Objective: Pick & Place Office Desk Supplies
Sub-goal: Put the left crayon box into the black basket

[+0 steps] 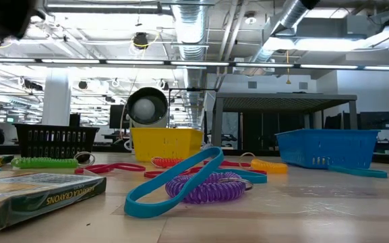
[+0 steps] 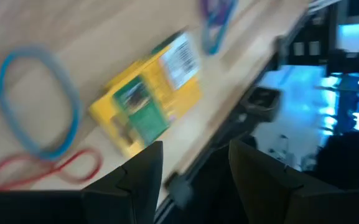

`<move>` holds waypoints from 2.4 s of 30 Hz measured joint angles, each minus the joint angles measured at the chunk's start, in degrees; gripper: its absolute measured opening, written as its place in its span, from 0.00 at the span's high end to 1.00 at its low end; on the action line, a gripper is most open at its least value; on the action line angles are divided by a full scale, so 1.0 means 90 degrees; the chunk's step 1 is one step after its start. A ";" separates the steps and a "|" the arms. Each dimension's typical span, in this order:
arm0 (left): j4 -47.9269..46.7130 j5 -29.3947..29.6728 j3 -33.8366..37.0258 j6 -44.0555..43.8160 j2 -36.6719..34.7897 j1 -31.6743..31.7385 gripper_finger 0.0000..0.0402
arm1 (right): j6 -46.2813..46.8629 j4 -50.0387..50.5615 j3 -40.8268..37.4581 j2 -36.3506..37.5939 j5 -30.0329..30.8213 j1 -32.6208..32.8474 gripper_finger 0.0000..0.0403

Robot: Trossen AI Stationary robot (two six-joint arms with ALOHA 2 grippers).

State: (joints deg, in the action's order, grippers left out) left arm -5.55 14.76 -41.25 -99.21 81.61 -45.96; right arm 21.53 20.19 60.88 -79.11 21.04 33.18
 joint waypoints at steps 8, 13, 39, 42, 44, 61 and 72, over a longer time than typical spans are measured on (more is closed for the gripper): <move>0.0056 0.0159 0.0000 -0.0491 0.0685 -0.0296 0.55 | 0.0113 -0.0482 0.0000 0.0002 0.0005 0.0224 0.71; 0.0081 0.0164 0.0000 -0.0512 0.0906 -0.0296 0.55 | 0.0113 -0.0542 0.0000 0.0002 0.0005 0.0237 0.71; 0.0494 0.0200 0.0318 -0.0689 0.1133 -0.0239 0.55 | -0.0083 -0.0440 0.0000 0.0002 0.0007 0.0230 0.71; 0.0879 0.0194 0.0318 -0.0683 0.1336 -0.0242 0.55 | -0.0103 -0.0440 0.0000 0.0002 0.0006 0.0230 0.71; 0.1130 0.0201 0.0318 -0.0672 0.1509 -0.0242 0.55 | -0.0106 -0.0440 0.0000 0.0002 0.0007 0.0230 0.71; 0.1352 0.0156 0.0312 -0.0508 0.1688 -0.0220 0.73 | -0.0103 -0.0459 0.0000 0.0002 0.0007 0.0230 0.71; 0.1558 0.0034 0.0323 -0.0149 0.1709 -0.0218 1.00 | -0.0106 -0.0459 0.0000 0.0002 0.0005 0.0230 0.71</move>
State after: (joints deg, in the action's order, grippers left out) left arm 8.47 15.06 -38.35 -100.55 96.99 -47.92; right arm 20.58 16.05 60.88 -79.09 21.08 35.24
